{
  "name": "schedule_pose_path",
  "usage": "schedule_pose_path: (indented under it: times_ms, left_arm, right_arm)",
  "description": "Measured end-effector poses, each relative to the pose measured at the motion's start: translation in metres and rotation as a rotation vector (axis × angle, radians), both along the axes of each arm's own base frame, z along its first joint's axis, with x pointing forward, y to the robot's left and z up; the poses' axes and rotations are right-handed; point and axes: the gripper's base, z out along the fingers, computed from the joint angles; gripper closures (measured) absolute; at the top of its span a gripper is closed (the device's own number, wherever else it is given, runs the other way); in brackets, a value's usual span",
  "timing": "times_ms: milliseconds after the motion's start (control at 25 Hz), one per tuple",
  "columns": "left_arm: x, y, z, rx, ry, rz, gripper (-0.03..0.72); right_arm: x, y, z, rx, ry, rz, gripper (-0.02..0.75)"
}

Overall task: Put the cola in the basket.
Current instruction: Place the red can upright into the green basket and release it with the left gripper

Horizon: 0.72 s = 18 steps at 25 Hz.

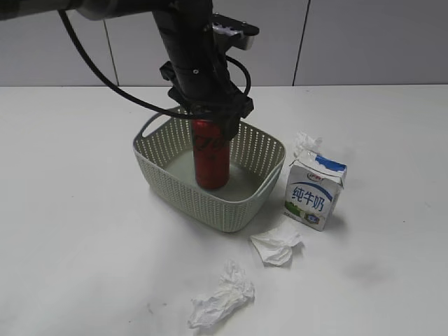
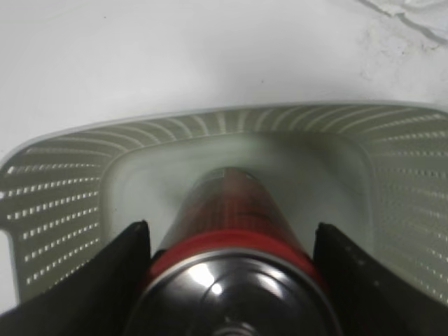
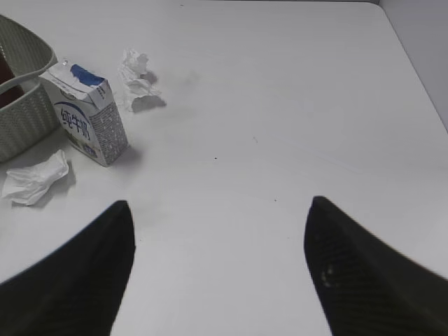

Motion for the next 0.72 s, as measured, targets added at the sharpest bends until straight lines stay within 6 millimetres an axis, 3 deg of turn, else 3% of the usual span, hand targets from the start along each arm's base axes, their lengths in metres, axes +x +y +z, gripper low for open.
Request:
schedule_pose_path:
  times_ms: [160,280,360,720]
  left_arm:
    - [0.000,0.000,0.000,-0.001,0.006,0.000,0.160]
    - [-0.002,0.000,0.000,0.002,0.019,0.000,0.069]
    - [-0.002,0.001,0.004,-0.002,0.017,0.001,0.048]
    - [-0.008,0.029,0.067,-0.067,-0.072,0.042,0.047]
  right_arm:
    - [0.000,0.000,0.000,0.000,0.000,0.000,0.166]
    - [0.000,0.000,0.000,0.000,0.000,0.000,0.166]
    - [0.000,0.000,0.000,0.000,0.000,0.000,0.166]
    - [0.000,0.000,0.000,0.000,0.000,0.000,0.166]
